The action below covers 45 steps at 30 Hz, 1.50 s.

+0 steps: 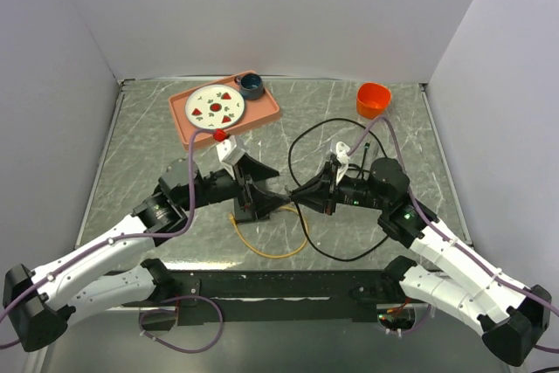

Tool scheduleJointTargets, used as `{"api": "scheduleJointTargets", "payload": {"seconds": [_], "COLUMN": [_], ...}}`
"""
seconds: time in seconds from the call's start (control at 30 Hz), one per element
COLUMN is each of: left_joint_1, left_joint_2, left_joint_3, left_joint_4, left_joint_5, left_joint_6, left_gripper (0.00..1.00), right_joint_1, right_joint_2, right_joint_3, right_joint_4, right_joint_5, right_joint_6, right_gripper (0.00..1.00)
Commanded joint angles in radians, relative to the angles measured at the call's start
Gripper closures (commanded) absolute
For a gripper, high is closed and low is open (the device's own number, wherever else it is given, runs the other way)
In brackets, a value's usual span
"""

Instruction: Insert the plug into the switch port

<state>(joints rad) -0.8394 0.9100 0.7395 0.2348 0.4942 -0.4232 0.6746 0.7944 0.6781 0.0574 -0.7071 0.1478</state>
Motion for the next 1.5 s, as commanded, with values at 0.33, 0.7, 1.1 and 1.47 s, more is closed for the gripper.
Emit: {"api": "scheduleJointTargets", "payload": {"seconds": [0.33, 0.7, 1.1, 1.47], "left_joint_1": [0.424, 0.562, 0.514, 0.439], "left_joint_2": [0.09, 0.552, 0.785, 0.969], "left_joint_3": [-0.064, -0.078, 0.035, 0.215], "left_joint_4": [-0.24, -0.02, 0.1, 0.104], "left_joint_5": [-0.391, -0.155, -0.017, 0.089], "left_joint_6": [-0.291, -0.299, -0.272, -0.239], "left_gripper": [0.03, 0.0, 0.11, 0.12], "right_joint_1": [-0.04, -0.04, -0.041, -0.04], "right_joint_2": [0.213, 0.39, 0.514, 0.623], "right_joint_3": [0.13, 0.207, 0.252, 0.308], "right_joint_4": [-0.212, -0.26, -0.283, -0.37], "right_joint_5": [0.299, 0.37, 0.382, 0.468], "right_joint_6": [-0.218, -0.264, -0.278, -0.264], "right_gripper": [1.0, 1.0, 1.0, 1.0]}}
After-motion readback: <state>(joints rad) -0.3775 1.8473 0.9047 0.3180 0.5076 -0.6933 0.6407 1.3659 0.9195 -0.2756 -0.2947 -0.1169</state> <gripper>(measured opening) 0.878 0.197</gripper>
